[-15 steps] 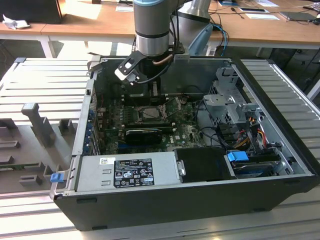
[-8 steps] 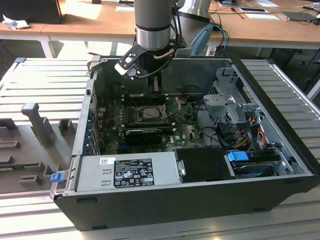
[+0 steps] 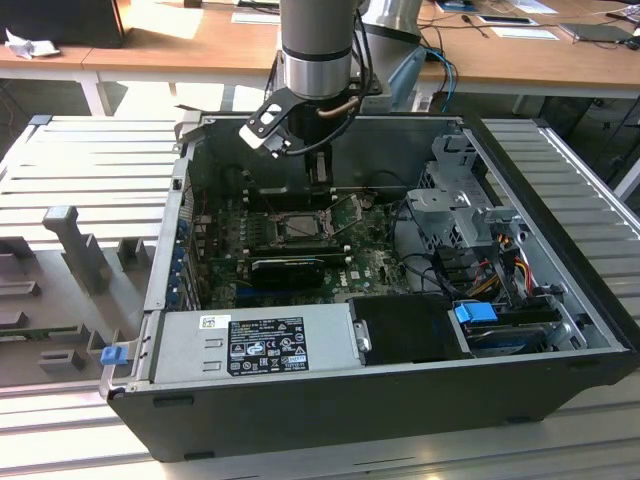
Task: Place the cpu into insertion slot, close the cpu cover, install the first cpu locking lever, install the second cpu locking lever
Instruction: 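Close the cpu cover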
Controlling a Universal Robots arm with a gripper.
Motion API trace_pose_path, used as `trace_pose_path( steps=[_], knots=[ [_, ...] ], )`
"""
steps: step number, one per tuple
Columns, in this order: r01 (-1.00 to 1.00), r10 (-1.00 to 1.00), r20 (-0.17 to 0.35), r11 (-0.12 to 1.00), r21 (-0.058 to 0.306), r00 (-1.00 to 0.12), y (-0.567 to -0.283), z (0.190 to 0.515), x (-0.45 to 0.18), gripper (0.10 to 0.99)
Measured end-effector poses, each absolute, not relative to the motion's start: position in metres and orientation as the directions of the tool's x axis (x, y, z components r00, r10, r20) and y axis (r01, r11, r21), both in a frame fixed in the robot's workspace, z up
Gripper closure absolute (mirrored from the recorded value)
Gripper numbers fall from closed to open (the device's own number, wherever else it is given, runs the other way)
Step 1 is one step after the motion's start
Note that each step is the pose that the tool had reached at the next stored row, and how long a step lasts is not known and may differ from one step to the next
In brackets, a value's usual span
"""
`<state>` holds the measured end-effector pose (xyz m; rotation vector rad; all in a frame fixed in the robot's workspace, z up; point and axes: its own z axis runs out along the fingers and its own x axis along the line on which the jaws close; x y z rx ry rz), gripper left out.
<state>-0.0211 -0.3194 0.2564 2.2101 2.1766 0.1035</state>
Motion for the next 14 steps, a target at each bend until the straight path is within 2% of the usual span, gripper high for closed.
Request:
trace_pose_path(
  steps=[14],
  knots=[
    [0.997, 1.0, 0.021, -0.016, 0.071, 0.015, -0.319, 0.261, 0.0, 0.98]
  ],
)
